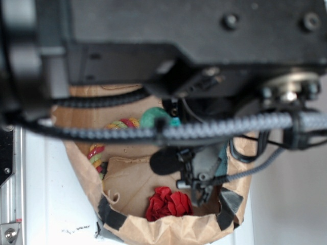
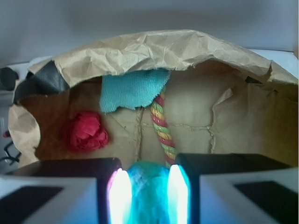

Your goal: Grab the green ball.

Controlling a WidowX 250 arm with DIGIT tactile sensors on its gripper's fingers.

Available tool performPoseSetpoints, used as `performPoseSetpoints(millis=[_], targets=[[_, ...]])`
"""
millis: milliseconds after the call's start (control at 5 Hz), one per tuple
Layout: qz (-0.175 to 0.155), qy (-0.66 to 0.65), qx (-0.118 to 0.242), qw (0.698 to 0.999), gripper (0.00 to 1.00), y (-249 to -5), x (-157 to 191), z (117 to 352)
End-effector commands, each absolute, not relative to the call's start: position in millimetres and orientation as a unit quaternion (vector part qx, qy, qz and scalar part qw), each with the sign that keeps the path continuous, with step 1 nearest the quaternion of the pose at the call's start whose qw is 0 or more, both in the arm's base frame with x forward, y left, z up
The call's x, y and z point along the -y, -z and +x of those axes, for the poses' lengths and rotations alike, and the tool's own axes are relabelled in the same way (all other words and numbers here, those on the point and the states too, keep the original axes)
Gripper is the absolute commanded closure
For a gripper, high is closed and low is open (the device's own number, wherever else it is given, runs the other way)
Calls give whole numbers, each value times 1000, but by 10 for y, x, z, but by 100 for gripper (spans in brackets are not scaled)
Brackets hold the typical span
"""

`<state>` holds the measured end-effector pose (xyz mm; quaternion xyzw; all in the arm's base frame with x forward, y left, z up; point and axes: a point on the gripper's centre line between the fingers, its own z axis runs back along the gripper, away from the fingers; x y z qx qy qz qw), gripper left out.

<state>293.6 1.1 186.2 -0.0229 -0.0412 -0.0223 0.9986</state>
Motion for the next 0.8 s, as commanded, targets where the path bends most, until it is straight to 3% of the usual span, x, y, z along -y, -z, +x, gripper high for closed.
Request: performPoseSetpoints(millis=[0, 400, 600], targets=[[-24, 56, 91, 994, 100, -2216, 104, 2672], [-25, 52, 109, 992, 100, -2236, -59, 2603], [-16, 63, 92, 994, 100, -2196, 21, 2626]])
